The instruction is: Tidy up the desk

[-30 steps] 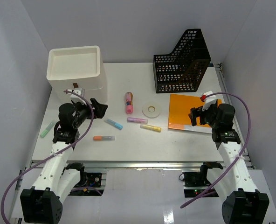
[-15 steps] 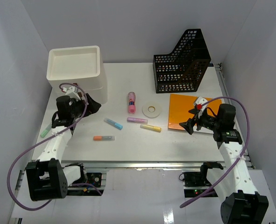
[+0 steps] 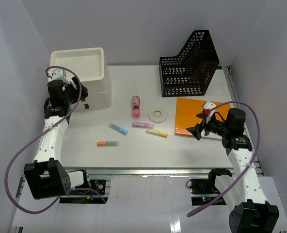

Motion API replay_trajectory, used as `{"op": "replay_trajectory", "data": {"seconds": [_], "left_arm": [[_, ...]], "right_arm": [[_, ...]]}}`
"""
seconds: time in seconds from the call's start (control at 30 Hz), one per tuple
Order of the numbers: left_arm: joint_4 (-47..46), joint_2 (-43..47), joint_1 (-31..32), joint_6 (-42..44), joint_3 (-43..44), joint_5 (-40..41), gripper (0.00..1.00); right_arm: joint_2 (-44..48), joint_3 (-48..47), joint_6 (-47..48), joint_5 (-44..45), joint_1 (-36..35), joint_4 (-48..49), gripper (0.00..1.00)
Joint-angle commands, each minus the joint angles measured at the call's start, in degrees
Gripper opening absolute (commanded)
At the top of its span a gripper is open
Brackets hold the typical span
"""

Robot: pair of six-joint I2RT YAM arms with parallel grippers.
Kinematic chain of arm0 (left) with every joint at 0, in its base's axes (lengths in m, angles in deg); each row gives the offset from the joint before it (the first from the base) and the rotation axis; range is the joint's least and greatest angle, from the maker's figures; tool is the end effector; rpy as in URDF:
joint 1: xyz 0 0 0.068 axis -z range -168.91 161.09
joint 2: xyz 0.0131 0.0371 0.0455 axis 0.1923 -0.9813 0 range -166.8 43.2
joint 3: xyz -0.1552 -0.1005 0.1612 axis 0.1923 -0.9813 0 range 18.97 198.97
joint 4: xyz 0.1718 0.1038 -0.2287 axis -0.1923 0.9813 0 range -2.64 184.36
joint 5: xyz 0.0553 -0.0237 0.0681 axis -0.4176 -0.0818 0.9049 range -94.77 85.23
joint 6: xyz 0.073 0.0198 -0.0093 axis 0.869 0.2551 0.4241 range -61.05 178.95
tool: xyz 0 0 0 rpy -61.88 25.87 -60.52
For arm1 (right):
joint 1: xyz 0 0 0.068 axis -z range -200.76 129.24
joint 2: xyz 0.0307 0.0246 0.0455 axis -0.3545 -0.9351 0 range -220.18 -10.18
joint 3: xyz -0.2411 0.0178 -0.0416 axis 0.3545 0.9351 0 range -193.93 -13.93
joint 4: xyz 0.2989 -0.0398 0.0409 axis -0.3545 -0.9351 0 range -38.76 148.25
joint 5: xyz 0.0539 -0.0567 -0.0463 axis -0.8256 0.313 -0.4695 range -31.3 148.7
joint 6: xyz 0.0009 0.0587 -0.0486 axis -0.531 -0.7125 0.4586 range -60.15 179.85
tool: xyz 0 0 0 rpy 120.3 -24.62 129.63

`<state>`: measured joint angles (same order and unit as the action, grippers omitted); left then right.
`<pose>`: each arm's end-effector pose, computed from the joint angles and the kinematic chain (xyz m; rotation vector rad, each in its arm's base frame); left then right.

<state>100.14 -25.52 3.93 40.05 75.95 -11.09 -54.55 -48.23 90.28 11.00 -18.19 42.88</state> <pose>0.3547 0.0374 0.2752 -0.3824 1.9674 -0.2418 0.2560 0.0362 0.2361 -0.9306 1.6427 0.4445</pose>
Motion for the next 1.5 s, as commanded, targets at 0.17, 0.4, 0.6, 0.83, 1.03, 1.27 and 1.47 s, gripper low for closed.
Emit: {"op": "replay_trajectory", "data": {"seconds": [0.17,0.4,0.6,0.83,1.03,1.27,1.47], "left_arm": [[3.82,-7.33,-0.14,3.96,8.17,5.44,0.76],[1.89,-11.25,-0.22,7.12,10.17,5.44,0.63],[-0.36,-12.64,-0.14,8.94,10.60,4.94,0.48],[-1.97,-13.36,-0.14,10.11,10.84,3.88,0.34],[-2.74,-11.75,-0.14,10.47,10.22,4.15,0.14],[-5.00,-2.69,-0.14,9.40,2.99,4.65,0.00],[-3.46,7.48,-0.14,6.83,-4.87,5.32,0.00]], "right_arm": [[0.61,-0.41,-0.10,1.12,0.16,0.51,0.90],[0.60,-0.32,-0.10,1.38,0.24,0.51,0.90],[0.34,-0.32,-0.10,1.64,0.24,0.51,0.90],[0.19,-0.15,-0.01,1.59,0.24,0.48,0.90],[0.27,-0.15,-0.01,1.29,0.24,0.45,0.90],[0.44,-0.15,-0.07,1.24,0.24,0.42,0.90],[0.77,-0.24,-0.19,0.94,0.24,0.42,0.90]]}}
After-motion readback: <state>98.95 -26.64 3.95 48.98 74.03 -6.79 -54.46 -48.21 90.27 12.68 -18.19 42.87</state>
